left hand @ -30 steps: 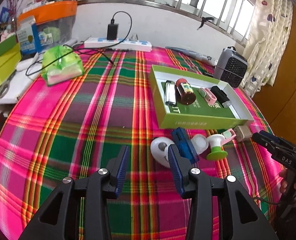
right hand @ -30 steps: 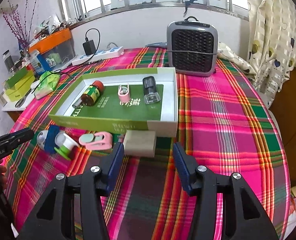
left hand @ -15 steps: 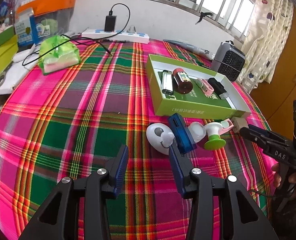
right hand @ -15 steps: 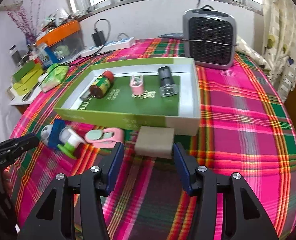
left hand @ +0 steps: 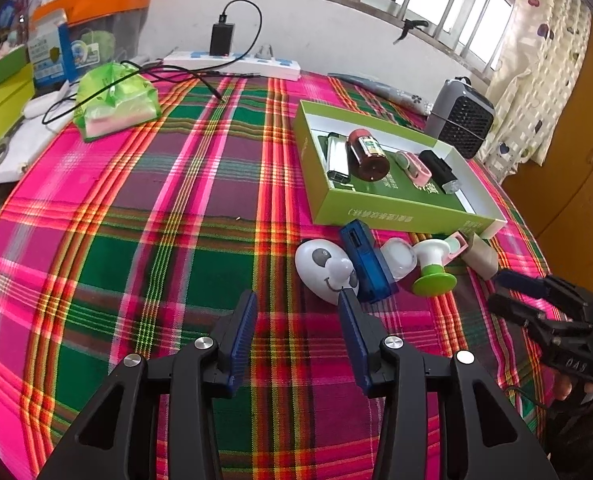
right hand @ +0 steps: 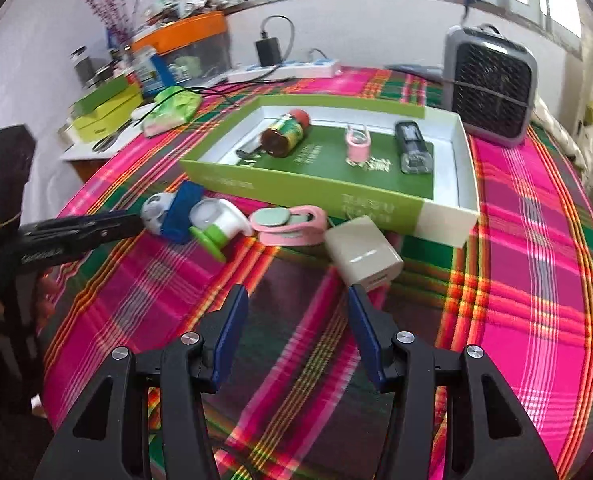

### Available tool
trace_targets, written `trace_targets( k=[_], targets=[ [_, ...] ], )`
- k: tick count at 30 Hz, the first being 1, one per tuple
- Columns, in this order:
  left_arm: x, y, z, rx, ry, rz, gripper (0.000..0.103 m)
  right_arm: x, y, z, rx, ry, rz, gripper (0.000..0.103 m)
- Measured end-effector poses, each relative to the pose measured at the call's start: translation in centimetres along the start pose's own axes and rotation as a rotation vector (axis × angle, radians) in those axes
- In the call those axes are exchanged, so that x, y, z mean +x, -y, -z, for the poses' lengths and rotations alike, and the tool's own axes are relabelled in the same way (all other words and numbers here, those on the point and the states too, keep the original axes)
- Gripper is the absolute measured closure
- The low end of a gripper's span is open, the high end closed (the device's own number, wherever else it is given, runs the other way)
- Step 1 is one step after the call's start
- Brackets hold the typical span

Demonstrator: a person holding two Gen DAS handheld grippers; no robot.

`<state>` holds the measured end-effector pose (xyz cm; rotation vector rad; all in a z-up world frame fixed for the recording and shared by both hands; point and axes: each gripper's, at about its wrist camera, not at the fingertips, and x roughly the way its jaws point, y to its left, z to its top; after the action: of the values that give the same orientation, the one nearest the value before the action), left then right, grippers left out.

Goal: Organize rigid objects
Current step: 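Move the left gripper to the white face-shaped object while the right gripper approaches the white cube charger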

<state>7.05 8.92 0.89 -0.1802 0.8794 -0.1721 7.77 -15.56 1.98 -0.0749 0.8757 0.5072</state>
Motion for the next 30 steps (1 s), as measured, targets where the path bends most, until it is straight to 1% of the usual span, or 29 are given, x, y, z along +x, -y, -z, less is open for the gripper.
trace_targets(
  k=[3, 5, 8, 12, 17, 27, 30],
  targets=[
    [0.1, 0.1, 0.0, 0.004, -0.001, 0.003, 0.062, -0.7, 0.6, -0.3, 0.008, 0.036, 0.042, 0.051],
    [0.1, 0.2, -0.1, 0.008, -0.002, 0.004, 0.062, -0.7, 1.3, -0.6, 0.02, 0.051, 0.092, 0.051],
    [0.3, 0.3, -0.2, 0.011, -0.005, 0.011, 0.062, -0.1, 2.1, -1.2, 0.025, 0.054, 0.13, 0.051],
    [0.5, 0.6, -0.2, 0.017, -0.012, 0.018, 0.062, 1.0, 2.9, -1.7, 0.032, 0.021, 0.122, 0.051],
    [0.8, 0.7, -0.4, 0.01, -0.019, 0.022, 0.062, 1.9, 2.5, -2.1, -0.011, -0.007, 0.079, 0.051],
    [1.5, 1.1, -0.9, 0.017, -0.03, 0.019, 0.062, 3.1, 2.0, -2.3, -0.057, -0.039, 0.087, 0.051],
    [1.6, 1.2, -1.2, 0.018, -0.031, 0.013, 0.062, 3.3, 2.1, -2.3, -0.048, -0.051, 0.084, 0.051]
  ],
)
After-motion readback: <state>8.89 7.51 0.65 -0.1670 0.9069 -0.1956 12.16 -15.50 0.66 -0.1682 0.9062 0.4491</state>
